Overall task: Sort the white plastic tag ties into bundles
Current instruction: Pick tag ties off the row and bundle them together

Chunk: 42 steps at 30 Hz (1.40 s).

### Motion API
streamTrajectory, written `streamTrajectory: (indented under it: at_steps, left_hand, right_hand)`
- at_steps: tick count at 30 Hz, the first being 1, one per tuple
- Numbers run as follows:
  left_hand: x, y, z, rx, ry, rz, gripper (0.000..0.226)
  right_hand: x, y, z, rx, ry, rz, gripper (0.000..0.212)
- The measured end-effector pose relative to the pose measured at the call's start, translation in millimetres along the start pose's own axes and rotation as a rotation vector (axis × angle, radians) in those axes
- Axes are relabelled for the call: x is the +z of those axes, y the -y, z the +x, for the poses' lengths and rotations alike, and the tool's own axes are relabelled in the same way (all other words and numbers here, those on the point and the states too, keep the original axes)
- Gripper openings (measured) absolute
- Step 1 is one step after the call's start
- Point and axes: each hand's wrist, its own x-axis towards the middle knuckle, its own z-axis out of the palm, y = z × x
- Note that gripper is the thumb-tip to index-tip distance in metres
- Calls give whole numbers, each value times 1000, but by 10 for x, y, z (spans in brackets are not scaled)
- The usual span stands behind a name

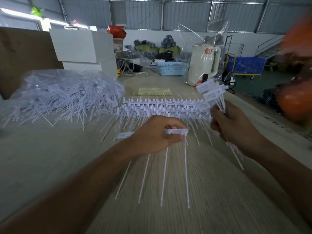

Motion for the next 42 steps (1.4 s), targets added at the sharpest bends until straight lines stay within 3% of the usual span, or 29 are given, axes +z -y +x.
streamTrajectory:
  at_steps: [4, 10, 18, 24, 29, 33, 37, 42]
  left_hand:
    - [-10, -20, -13, -35, -8, -19, 30]
    - [-14, -49, -10, -83, -17, -39, 41]
    - [6, -30, 0, -46, -99, -97, 34]
    - [24, -36, 0, 14, -131, -180, 37]
    - [2, 13, 11, 14, -164, -106, 35]
    - [-6, 54, -1, -25, -94, 107, 26]
    - [-11, 67, 30, -9, -125, 223, 13]
    - [7, 54, 11, 22, -73, 195, 12]
  right_hand:
    - [-17, -9, 9, 72, -3, 71, 25]
    - [101, 26, -60, 121, 196, 286, 18]
    - [193, 48, -80, 247, 217, 297, 27]
    - [227, 77, -133, 263, 342, 274, 40]
    - [219, 47, -103, 249, 229, 309, 35]
    - [196, 30, -92, 267, 234, 354, 39]
    - [222, 30, -101, 167, 220, 283, 38]
    - [190, 38, -108, -142, 108, 4, 37]
